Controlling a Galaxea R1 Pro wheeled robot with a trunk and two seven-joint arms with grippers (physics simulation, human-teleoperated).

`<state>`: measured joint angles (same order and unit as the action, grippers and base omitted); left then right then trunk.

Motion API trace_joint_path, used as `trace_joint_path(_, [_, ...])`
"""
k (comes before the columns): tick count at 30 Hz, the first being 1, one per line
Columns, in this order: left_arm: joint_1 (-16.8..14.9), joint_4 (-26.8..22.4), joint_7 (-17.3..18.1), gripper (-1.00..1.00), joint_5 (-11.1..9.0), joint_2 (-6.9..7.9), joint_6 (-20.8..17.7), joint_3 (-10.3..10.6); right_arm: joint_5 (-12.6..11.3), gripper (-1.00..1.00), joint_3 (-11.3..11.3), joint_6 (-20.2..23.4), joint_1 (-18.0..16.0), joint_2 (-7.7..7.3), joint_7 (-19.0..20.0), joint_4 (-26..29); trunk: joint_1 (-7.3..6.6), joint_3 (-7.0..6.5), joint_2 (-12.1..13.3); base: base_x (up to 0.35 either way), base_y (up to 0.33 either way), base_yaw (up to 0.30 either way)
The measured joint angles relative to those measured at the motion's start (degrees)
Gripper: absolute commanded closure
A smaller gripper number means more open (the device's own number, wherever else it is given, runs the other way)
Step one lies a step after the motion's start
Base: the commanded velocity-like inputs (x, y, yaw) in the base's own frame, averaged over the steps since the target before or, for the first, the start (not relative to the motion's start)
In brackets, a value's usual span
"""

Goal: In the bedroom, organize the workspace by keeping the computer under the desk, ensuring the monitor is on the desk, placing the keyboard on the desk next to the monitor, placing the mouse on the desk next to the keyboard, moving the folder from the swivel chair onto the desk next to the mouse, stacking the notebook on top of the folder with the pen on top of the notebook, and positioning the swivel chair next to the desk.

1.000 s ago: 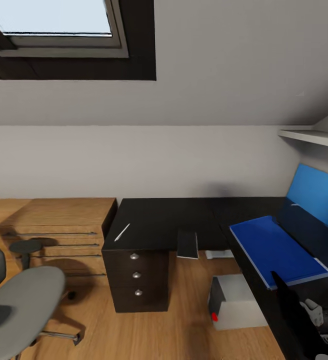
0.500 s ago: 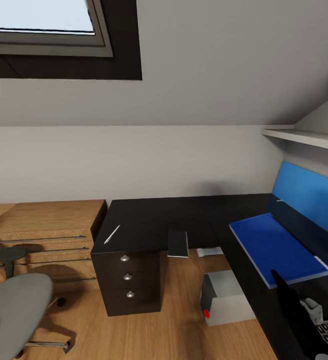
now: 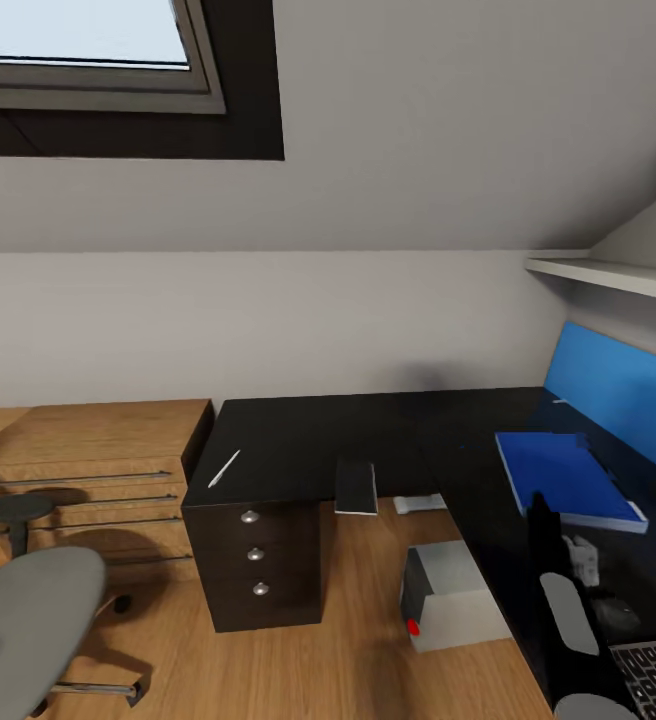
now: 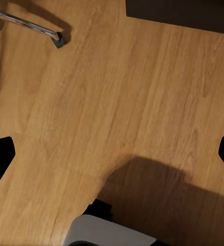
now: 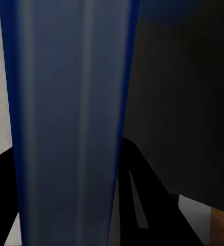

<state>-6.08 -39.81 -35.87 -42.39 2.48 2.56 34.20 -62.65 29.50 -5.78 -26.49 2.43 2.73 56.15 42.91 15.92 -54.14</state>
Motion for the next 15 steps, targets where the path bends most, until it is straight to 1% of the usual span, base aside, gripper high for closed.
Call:
trace_joint_path(2, [0.0,0.0,0.0,-1.0,0.0,-0.02,0.0,0.0,-0.94,1.0,0.11,-2.45,-2.59,0.96,-0.18,-4.86,0.0,0.0,0.0,0.0,0.0,0.0])
trace_joint_path(3, [0.0,0.01,0.0,-1.0,0.04,-0.02,0.0,0.04,-4.74,1.0,0.24,-3.55,-3.76,1.84,-0.03,-7.07,0.0,0.0,0.0,0.0,0.0,0.0])
trace_joint_path(4, [0.01,0.0,0.0,-1.0,0.06,-0.03,-0.01,0.04,-6.95,1.0,0.24,-3.76,-4.01,2.06,0.15,-7.51,0.0,0.0,-0.01,0.0,0.0,0.0])
trace_joint_path(5, [0.01,-0.01,0.0,-1.0,0.08,-0.03,-0.01,0.08,-9.9,1.0,0.21,-3.92,-4.19,2.25,0.54,-7.86,0.0,0.0,-0.01,0.0,0.0,0.0])
trace_joint_path(6, [0.01,-0.01,0.0,-1.0,0.08,-0.04,-0.01,0.12,-11.98,1.0,0.18,-3.95,-4.25,2.46,1.52,-8.07,0.0,0.0,-0.01,0.0,0.0,0.0])
trace_joint_path(8, [0.01,-0.01,0.0,-1.0,0.09,-0.09,-0.01,0.16,-12.87,1.0,0.17,-3.94,-4.28,2.87,2.61,-8.2,0.0,0.0,-0.01,0.0,0.0,0.0])
trace_joint_path(10, [0.01,-0.01,0.0,-1.0,0.09,-0.11,-0.01,0.25,-13.28,1.0,0.16,-3.94,-4.29,3.24,3.23,-8.36,0.0,0.0,-0.01,0.0,0.0,0.0])
trace_joint_path(15, [0.01,-0.01,0.0,-1.0,0.09,-0.11,0.0,0.31,-13.44,1.0,0.17,-3.94,-4.22,3.68,3.42,-8.54,0.0,0.0,-0.01,0.0,0.0,0.0])
